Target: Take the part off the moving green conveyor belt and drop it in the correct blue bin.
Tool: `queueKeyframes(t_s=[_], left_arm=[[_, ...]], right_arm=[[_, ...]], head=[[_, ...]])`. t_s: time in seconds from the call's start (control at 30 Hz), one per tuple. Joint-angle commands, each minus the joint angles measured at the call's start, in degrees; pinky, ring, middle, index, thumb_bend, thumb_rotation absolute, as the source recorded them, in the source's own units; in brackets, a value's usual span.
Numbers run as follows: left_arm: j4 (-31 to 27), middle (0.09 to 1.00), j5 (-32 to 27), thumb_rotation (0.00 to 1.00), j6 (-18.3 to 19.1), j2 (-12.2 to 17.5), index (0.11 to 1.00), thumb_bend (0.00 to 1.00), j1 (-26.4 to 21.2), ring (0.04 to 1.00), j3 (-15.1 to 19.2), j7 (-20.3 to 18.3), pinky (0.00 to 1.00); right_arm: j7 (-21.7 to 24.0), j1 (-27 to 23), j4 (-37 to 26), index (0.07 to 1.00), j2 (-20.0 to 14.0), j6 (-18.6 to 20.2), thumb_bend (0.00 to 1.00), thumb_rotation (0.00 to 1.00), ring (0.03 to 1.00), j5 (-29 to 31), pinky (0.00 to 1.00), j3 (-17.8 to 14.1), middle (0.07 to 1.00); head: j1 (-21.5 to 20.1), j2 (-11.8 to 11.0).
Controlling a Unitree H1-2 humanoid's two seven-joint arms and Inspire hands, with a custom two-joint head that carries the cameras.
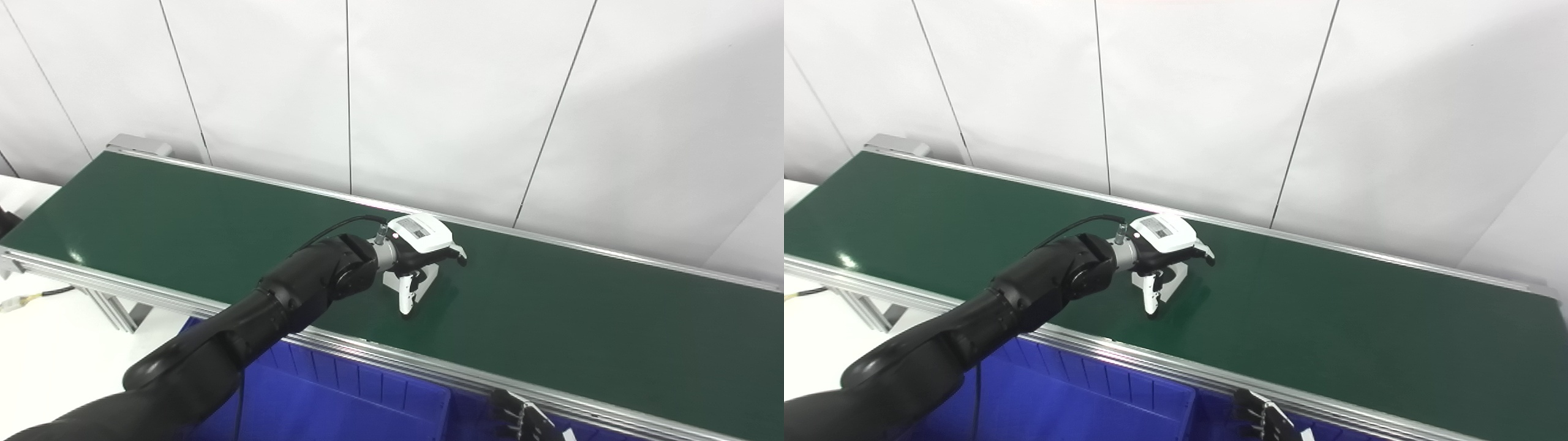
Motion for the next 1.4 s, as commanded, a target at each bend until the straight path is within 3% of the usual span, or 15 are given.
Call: queueKeyframes(t_s=[0.0, 0.13, 0.37, 0.53, 0.7, 0.8, 0.83, 0.9, 0.97, 1.13, 1.37], left_arm=[[0.06, 0.806, 0.42, 0.01, 0.29, 0.23, 0.785, 0.98, -2.89, 0.809, 0.11, 3.24, 0.75], [1.68, 0.79, 1.47, 0.0, 0.28, 0.07, 0.763, 0.97, -3.17, 0.795, -0.69, 5.44, 0.74], [3.39, 0.762, 4.03, 0.0, 3.37, -0.62, 0.724, 0.71, -2.89, 0.752, -1.78, 8.86, 0.72], [4.6, 0.729, 5.71, 0.0, 6.0, -1.32, 0.686, 0.72, -2.21, 0.708, -2.8, 12.15, 0.68], [5.0, 0.71, 5.87, 0.0, 8.11, -2.04, 0.675, 0.71, -1.7, 0.661, -3.04, 13.09, 0.62], [5.12, 0.666, 6.14, 0.0, 8.25, -2.07, 0.662, 0.7, -1.64, 0.594, -3.35, 14.37, 0.53], [5.06, 0.646, 6.21, 0.0, 8.31, -2.06, 0.66, 0.59, -1.66, 0.532, -3.42, 14.69, 0.49], [4.8, 0.553, 6.16, 0.0, 7.92, -1.89, 0.589, 0.52, -1.63, 0.442, -3.51, 15.74, 0.42], [4.15, 0.534, 5.45, 0.0, 7.51, -1.68, 0.537, 0.5, -1.66, 0.421, -3.24, 15.61, 0.42], [0.89, 0.504, 4.15, 0.0, 8.19, -1.3, 0.541, 0.5, -1.55, 0.396, -2.42, 12.98, 0.36], [-10.65, 0.517, 2.91, 0.0, 10.65, 0.15, 0.528, 0.5, -0.32, 0.401, -0.51, 3.79, 0.36]], right_arm=[[-0.47, -0.68, -1.88, 0.778, 0.57, -2.61, 0.8, 0.15, 0.753, 0.34, 0.66, -0.09, 0.862], [-0.53, -0.63, -1.78, 0.779, 0.62, -2.61, 0.8, 0.17, 0.754, 0.31, 0.66, -0.08, 0.861], [-0.74, -0.35, -2.08, 0.779, 0.72, -2.61, 0.81, 0.18, 0.752, 0.24, 0.65, -0.14, 0.861], [-0.75, -0.27, -2.25, 0.778, 0.9, -2.61, 0.81, 0.18, 0.747, 0.23, 0.65, -0.08, 0.858], [-0.45, -0.09, -2.58, 0.774, 0.97, -2.61, 0.8, 0.17, 0.756, 0.35, 0.66, -0.06, 0.862], [-0.16, -0.09, -2.44, 0.779, 0.97, -2.61, 0.8, 0.16, 0.76, 0.61, 0.67, -0.17, 0.863], [-0.25, -0.1, -2.46, 0.78, 0.94, -2.61, 0.8, 0.16, 0.761, 0.45, 0.66, -0.13, 0.863], [-0.46, 0.05, -2.78, 0.78, 0.87, -2.61, 0.79, 0.16, 0.758, 0.11, 0.66, -0.02, 0.863], [-0.56, 0.09, -2.93, 0.78, 0.87, -2.61, 0.79, 0.16, 0.756, -0.02, 0.66, 0.04, 0.862], [-0.72, -0.03, -2.77, 0.775, 1.01, -2.61, 0.8, 0.16, 0.751, 0.01, 0.65, 0.02, 0.858], [-0.21, -0.12, -2.6, 0.781, 0.95, -2.6, 0.8, 0.17, 0.759, 0.55, 0.66, -0.14, 0.863]], head=[[-0.03, 0.15], [-0.15, 0.17], [-0.75, 0.56], [-1.46, 0.71], [-1.65, 0.83], [-1.65, 0.83], [-1.65, 0.83], [-1.53, 1.06], [-1.6, 1.12], [-1.51, 1.33], [-0.78, 1.67]])
